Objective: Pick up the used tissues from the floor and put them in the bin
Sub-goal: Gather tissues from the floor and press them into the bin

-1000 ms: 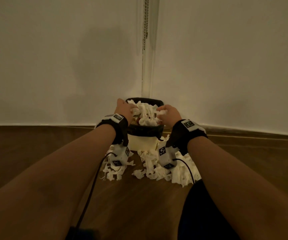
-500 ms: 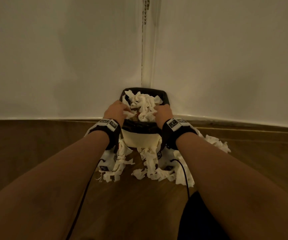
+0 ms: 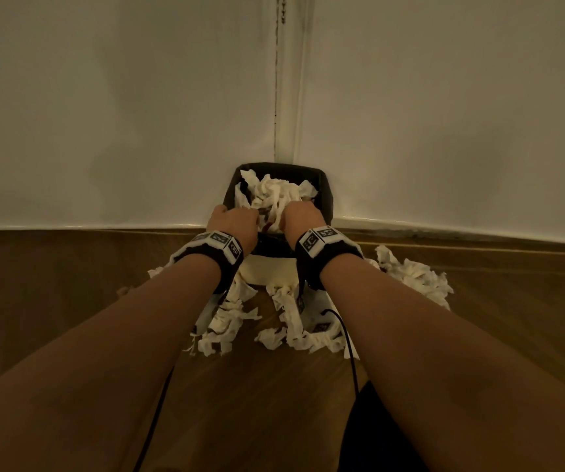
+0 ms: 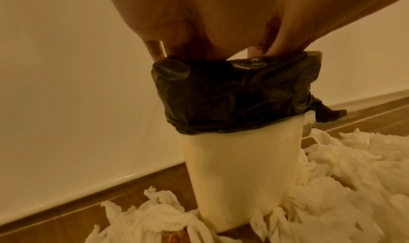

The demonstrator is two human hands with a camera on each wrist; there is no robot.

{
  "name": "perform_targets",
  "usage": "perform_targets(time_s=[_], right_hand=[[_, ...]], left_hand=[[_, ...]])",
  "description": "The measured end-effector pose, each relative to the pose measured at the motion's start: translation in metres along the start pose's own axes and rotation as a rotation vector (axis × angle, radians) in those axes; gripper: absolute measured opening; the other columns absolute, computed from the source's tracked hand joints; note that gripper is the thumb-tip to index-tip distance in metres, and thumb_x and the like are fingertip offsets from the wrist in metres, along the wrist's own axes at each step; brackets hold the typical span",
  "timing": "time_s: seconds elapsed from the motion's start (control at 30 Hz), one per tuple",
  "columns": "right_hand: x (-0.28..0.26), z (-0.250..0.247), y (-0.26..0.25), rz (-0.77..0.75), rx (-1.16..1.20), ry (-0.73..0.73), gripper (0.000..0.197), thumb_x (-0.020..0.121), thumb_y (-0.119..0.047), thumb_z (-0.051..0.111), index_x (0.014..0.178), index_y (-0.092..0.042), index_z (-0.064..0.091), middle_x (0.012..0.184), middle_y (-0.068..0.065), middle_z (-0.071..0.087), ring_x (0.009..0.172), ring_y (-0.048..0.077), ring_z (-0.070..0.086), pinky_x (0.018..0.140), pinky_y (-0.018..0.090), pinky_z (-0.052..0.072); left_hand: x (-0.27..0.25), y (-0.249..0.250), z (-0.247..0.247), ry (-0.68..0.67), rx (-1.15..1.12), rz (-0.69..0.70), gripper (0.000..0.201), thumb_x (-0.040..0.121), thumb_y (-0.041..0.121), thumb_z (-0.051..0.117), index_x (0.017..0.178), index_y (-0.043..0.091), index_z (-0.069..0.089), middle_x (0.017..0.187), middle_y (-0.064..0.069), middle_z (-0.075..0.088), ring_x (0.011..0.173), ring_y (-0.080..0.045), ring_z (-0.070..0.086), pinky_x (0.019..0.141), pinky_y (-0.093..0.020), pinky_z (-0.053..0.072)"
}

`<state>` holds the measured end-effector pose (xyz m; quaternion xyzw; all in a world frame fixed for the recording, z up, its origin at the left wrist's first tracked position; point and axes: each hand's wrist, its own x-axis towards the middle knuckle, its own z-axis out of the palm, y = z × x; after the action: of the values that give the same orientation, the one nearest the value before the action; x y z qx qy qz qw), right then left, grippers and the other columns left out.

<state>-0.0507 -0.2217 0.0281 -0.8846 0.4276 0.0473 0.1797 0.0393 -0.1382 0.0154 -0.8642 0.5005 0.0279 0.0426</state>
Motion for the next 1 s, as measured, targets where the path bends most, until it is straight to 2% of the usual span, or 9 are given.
perform_targets(time_s=[0.07,0.17,0.27,0.37,0.5,0.57,0.67,0.77,1.0], right_hand=[[-0.003,0.004,0.002,-0.058,-0.012,0.016,0.036,0.097,-0.011,0.043,0.131,0.001,0.048,0.134,0.019,0.050,0.121,0.030,0.050,0.098,0.033,0.042],[-0.007,0.005,0.004,-0.104,-0.043,0.013,0.031,0.097,-0.012,0.040,0.120,0.002,0.056,0.124,0.019,0.057,0.113,0.031,0.055,0.091,0.034,0.045],[-0.014,0.000,0.005,-0.081,-0.083,0.055,0.027,0.095,-0.018,0.042,0.112,-0.007,0.060,0.118,0.013,0.060,0.109,0.030,0.056,0.091,0.039,0.045],[-0.020,-0.008,0.007,-0.062,-0.110,0.094,0.032,0.093,-0.021,0.045,0.123,-0.013,0.055,0.128,0.011,0.054,0.120,0.029,0.048,0.103,0.042,0.037],[-0.034,-0.015,0.007,-0.139,-0.081,0.386,0.033,0.088,-0.017,0.053,0.121,-0.016,0.058,0.130,0.010,0.046,0.124,0.027,0.038,0.103,0.038,0.036],[-0.044,-0.013,0.001,-0.214,-0.002,0.451,0.029,0.089,-0.014,0.050,0.116,-0.014,0.061,0.125,0.009,0.048,0.120,0.026,0.040,0.101,0.036,0.038],[-0.060,-0.001,-0.011,-0.332,0.042,0.407,0.026,0.094,-0.017,0.043,0.110,-0.011,0.063,0.118,0.008,0.053,0.114,0.025,0.047,0.094,0.037,0.044],[-0.071,0.012,-0.014,-0.414,-0.011,0.341,0.027,0.096,-0.018,0.038,0.103,-0.009,0.063,0.108,0.010,0.058,0.099,0.027,0.056,0.081,0.036,0.047],[-0.075,0.060,-0.008,-0.324,0.061,0.130,0.028,0.096,-0.023,0.037,0.099,-0.012,0.063,0.104,0.008,0.058,0.093,0.028,0.058,0.074,0.036,0.045]], left_hand=[[-0.004,-0.002,0.003,0.047,0.042,0.000,0.027,0.091,0.020,0.039,0.116,0.016,0.052,0.102,-0.005,0.063,0.102,-0.024,0.056,0.104,-0.042,0.022],[-0.010,-0.006,0.005,0.085,0.033,0.000,0.031,0.092,0.023,0.036,0.121,0.020,0.048,0.102,-0.004,0.062,0.106,-0.023,0.052,0.102,-0.048,0.020],[-0.019,-0.011,0.006,0.181,-0.063,0.019,0.034,0.095,0.024,0.033,0.128,0.023,0.044,0.115,-0.003,0.058,0.112,-0.023,0.047,0.096,-0.045,0.026],[-0.036,-0.016,0.013,0.359,-0.222,-0.021,0.037,0.095,0.027,0.037,0.132,0.024,0.041,0.131,-0.005,0.042,0.117,-0.026,0.041,0.093,-0.043,0.032],[-0.062,-0.019,0.030,0.444,-0.372,-0.165,0.034,0.092,0.022,0.044,0.126,0.023,0.044,0.126,-0.007,0.041,0.114,-0.027,0.042,0.091,-0.042,0.036],[-0.077,-0.021,0.043,0.399,-0.360,-0.200,0.033,0.090,0.018,0.045,0.123,0.021,0.046,0.123,-0.007,0.043,0.112,-0.027,0.043,0.091,-0.041,0.036],[-0.095,-0.026,0.063,0.233,-0.280,-0.214,0.032,0.089,0.018,0.046,0.121,0.022,0.046,0.124,-0.005,0.044,0.113,-0.025,0.045,0.093,-0.041,0.037],[-0.108,-0.031,0.080,0.086,-0.378,-0.206,0.029,0.090,0.015,0.043,0.117,0.022,0.049,0.119,-0.006,0.049,0.105,-0.025,0.051,0.085,-0.037,0.043],[-0.128,-0.045,0.128,-0.150,-0.484,-0.363,0.032,0.092,0.016,0.045,0.124,0.016,0.047,0.126,-0.011,0.047,0.111,-0.029,0.052,0.087,-0.036,0.044]])
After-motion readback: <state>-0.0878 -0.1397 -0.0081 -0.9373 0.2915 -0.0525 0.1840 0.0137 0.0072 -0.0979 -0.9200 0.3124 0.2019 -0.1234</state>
